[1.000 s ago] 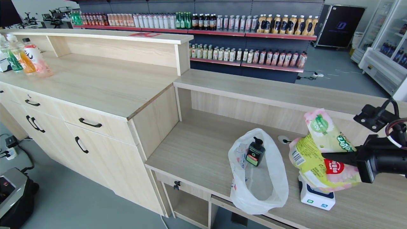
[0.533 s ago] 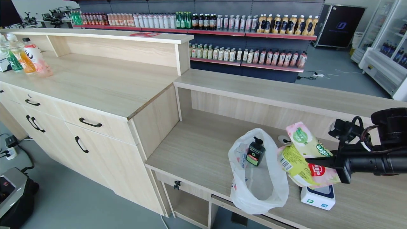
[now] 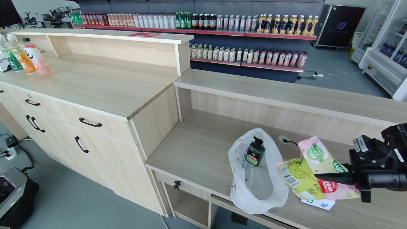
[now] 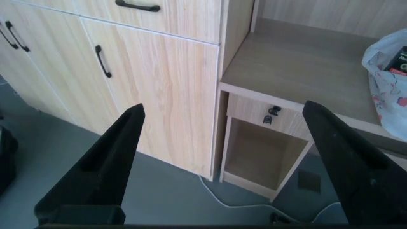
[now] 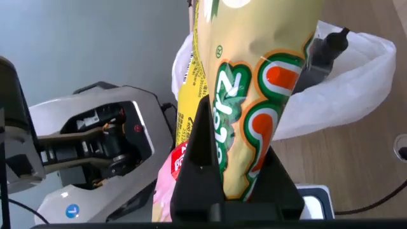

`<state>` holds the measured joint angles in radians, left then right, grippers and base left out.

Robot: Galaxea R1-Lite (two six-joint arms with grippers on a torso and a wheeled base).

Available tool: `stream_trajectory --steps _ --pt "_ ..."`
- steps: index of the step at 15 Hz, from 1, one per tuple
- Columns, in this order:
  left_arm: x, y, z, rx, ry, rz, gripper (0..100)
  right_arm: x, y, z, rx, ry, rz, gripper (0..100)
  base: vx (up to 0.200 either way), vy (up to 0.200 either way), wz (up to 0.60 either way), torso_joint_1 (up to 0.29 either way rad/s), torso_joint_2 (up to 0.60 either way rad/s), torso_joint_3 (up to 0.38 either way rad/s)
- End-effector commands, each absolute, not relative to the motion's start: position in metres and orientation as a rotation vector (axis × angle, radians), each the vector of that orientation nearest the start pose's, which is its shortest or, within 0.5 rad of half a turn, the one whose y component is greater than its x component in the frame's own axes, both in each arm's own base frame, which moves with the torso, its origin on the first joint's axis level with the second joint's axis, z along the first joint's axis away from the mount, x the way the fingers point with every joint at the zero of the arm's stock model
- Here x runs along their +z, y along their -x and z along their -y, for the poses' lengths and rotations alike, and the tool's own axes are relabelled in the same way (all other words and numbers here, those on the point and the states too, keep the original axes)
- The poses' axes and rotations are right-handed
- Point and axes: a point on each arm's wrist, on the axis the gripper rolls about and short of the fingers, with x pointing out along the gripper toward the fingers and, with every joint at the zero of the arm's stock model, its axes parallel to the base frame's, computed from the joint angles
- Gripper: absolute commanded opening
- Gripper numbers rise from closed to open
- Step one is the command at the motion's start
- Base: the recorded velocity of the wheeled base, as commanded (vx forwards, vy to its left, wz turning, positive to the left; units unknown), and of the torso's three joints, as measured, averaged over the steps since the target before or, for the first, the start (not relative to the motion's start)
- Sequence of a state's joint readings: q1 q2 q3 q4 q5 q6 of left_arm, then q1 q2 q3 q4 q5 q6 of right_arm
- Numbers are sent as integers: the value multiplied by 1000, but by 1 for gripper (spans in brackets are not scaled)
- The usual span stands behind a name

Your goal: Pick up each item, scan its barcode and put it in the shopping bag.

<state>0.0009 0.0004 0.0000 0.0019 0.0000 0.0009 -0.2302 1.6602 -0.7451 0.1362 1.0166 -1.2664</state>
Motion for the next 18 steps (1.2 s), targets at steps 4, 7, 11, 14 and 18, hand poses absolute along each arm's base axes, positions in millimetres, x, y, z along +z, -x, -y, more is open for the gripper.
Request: stream_trajectory --steps 4,7,11,14,18 --pt "75 23 0 2 0 -2 100 111 -228 63 1046 455 -318 0 0 0 0 0 0 0" --pt "75 23 0 2 -2 -2 100 103 -225 72 1020 475 -347 0 0 0 0 0 0 0" --pt "75 23 0 2 0 -2 100 95 -230 72 1037 457 -364 0 0 0 0 0 0 0" --pt "75 23 0 2 -2 -3 100 90 -237 68 1067 448 -368 0 0 0 0 0 0 0" --pt "75 23 0 2 0 -2 100 96 -245 65 1079 477 -334 0 0 0 0 0 0 0"
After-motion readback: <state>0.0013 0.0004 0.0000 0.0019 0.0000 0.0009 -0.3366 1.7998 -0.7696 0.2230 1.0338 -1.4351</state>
